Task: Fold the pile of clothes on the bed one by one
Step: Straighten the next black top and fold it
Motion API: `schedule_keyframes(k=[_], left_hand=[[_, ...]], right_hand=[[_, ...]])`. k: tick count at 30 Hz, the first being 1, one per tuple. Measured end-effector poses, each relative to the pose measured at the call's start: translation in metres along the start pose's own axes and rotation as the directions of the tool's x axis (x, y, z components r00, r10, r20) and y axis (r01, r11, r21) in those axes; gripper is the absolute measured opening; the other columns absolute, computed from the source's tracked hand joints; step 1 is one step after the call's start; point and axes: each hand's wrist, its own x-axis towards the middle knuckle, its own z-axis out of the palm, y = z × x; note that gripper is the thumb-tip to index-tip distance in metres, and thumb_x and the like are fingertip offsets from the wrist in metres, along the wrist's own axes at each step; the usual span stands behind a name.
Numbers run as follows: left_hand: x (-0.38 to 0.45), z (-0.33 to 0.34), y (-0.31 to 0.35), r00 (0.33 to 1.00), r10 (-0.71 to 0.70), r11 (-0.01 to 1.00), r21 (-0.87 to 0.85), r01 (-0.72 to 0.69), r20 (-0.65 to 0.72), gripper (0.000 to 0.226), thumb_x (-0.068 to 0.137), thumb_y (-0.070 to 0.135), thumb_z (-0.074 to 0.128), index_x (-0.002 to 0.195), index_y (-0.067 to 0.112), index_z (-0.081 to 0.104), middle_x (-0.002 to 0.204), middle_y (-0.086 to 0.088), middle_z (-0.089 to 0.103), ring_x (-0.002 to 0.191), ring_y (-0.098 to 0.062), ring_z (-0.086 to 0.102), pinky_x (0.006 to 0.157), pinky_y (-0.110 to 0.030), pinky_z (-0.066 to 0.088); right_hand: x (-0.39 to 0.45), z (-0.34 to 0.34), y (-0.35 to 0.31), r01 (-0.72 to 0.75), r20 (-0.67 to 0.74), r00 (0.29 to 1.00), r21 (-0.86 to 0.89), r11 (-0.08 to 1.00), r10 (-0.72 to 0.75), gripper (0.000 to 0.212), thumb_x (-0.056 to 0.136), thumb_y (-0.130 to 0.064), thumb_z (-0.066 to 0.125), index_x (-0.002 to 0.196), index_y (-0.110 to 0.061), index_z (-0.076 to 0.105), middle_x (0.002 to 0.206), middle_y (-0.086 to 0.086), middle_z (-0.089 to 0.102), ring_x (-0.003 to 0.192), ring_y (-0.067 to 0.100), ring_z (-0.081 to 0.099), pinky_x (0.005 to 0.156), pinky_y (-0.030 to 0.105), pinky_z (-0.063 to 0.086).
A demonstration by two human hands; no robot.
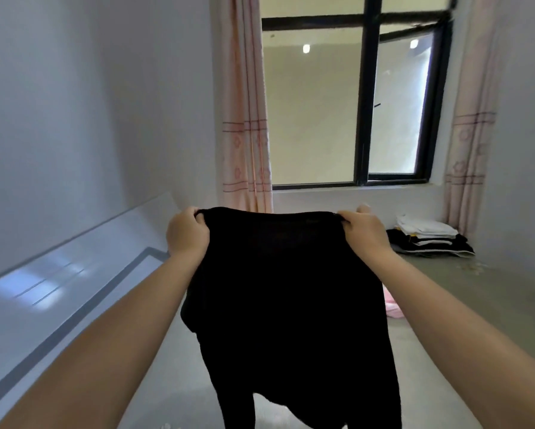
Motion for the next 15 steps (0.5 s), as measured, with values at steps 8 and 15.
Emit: schedule_keyframes(k=[8, 15], left_hand=[[-0.048, -0.058, -0.034, 0.992, 0.123, 0.991, -0.058, -0.121, 0.019, 0.024, 0.094, 0.001, 0.038, 0.091, -0.01, 0.059, 0.093, -0.027, 0.058, 0.086, -0.033, 0.048, 0.064, -0.023, 0.022], [-0.076, -0.067, -0.107, 0.656, 0.087, 0.957, 0.121, -0.265, 0.75, 0.02, 0.092, 0.014, 0.051, 0.101, 0.004, 0.065, 0.088, -0.003, 0.058, 0.087, -0.017, 0.054, 0.07, -0.02, 0.031]], right_hand=[[-0.078, -0.03, -0.022, 0.182, 0.014, 0.983, -0.2, 0.963, -0.184, 0.024, 0.092, -0.017, 0.051, 0.11, -0.011, 0.065, 0.091, 0.022, 0.051, 0.073, 0.038, 0.056, 0.06, 0.035, 0.04], [-0.117, 0.01, 0.013, 0.224, 0.361, 0.922, -0.2, 0.954, -0.141, 0.029, 0.092, -0.025, 0.05, 0.119, -0.021, 0.062, 0.102, 0.015, 0.056, 0.095, 0.031, 0.057, 0.072, 0.03, 0.037]])
